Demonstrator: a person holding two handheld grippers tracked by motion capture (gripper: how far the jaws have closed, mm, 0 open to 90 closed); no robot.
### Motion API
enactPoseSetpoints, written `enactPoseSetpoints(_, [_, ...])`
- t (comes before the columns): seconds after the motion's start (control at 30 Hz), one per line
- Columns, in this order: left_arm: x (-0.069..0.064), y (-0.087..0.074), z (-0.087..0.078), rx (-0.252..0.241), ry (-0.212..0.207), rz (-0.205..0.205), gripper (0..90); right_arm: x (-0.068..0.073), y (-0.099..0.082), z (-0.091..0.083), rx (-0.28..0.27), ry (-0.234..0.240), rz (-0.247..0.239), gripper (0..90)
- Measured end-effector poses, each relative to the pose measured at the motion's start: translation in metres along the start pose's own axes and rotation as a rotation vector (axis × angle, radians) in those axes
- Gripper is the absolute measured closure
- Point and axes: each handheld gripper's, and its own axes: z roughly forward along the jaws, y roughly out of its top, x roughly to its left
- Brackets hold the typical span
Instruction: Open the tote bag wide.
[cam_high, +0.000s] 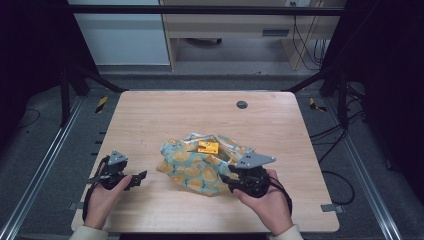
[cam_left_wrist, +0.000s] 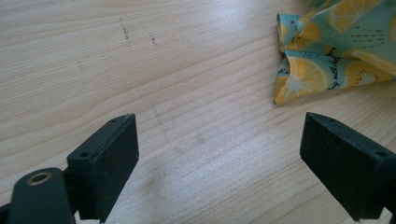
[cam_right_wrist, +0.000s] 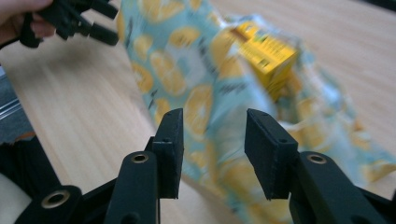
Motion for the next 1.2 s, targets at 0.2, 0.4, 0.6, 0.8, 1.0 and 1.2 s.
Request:
enactPoseSetpoints(0.2, [-0.001, 0.000, 0.001, 0.004, 0.001, 0.003, 11.3, -0.024, 0.022, -0.001, 0.012, -0.056, -0.014, 62.4])
enactPoseSetpoints(0.4, [-0.001, 0.000, 0.001, 0.005, 0.000, 0.004, 11.4, -0.054, 0.027, 0.032, 0.099, -0.094, 0.009, 59.3])
enactPoseSetpoints(0.6, [-0.002, 0.000, 0.001, 0.007, -0.002, 0.009, 11.4, -0.061, 0.024, 0.062, 0.185, -0.097, 0.012, 53.3])
enactPoseSetpoints(0.8, [-0.003, 0.000, 0.000, 0.008, -0.002, 0.014, 11.4, -0.065, 0.021, 0.081, 0.296, -0.118, 0.021, 75.8])
enactPoseSetpoints(1.0, [-0.003, 0.001, 0.000, 0.009, -0.005, 0.018, 11.4, -0.063, 0.030, 0.074, 0.204, -0.126, 0.033, 88.0])
enactPoseSetpoints(1.2, [-0.008, 0.005, -0.005, -0.023, -0.019, 0.028, 11.9, -0.062, 0.048, 0.058, 0.063, -0.129, 0.040, 90.0])
